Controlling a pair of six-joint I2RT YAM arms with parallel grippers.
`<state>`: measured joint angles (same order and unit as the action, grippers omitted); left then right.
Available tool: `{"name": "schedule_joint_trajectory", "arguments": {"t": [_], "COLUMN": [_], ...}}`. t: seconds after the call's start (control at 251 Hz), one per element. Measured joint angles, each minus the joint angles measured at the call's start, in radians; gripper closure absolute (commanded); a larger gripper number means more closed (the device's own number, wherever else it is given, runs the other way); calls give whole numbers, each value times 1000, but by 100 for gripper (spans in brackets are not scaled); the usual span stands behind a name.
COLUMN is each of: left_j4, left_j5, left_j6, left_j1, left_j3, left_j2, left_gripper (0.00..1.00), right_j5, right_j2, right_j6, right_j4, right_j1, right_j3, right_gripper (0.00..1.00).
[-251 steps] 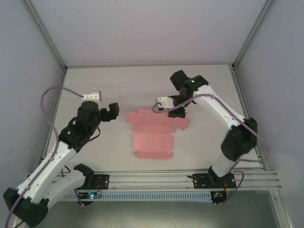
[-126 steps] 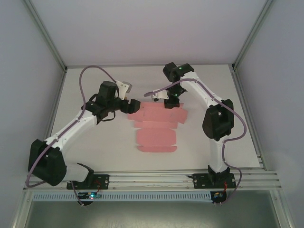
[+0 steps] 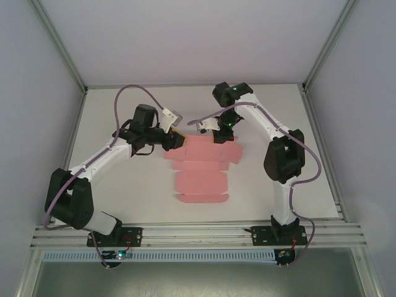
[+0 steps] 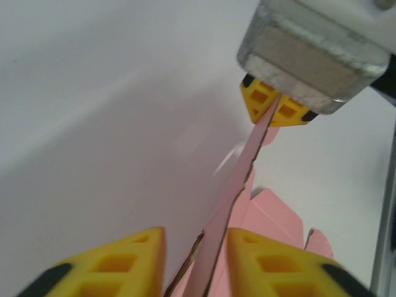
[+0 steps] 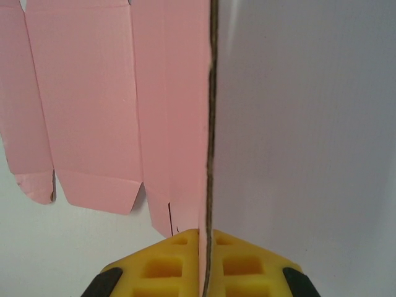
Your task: Assemble paper box
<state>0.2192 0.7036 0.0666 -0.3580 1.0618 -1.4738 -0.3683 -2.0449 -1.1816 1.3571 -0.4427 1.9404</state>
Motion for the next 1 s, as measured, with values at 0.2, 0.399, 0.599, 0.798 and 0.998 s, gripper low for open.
{"name": "schedule_joint_trajectory", "arguments": {"t": [0.2, 0.399, 0.599, 0.798, 0.998], "left_j4": [-29, -95, -95, -100, -157], "left_j5": [13, -49, -86, -105, -249], "left_j6": [-17, -32, -10, -11, -76], "left_j1": [0, 0, 0, 0, -27], "left_j3": [12, -38, -58, -72, -91], "left_j2": [-19, 0, 43, 45, 45], "left_gripper": [100, 100, 100, 100, 100], "right_j5": [0, -27, -68, -79, -71], "right_j2": [0, 40, 115, 152, 158], "right_j6": [41, 80, 82, 82, 192], "right_j4": [-20, -97, -129, -134, -232], "right_j1": [2, 12, 66, 79, 58], "right_j3": [-3, -87, -158, -193, -236], "right_gripper": [90, 73, 77, 94, 100]}}
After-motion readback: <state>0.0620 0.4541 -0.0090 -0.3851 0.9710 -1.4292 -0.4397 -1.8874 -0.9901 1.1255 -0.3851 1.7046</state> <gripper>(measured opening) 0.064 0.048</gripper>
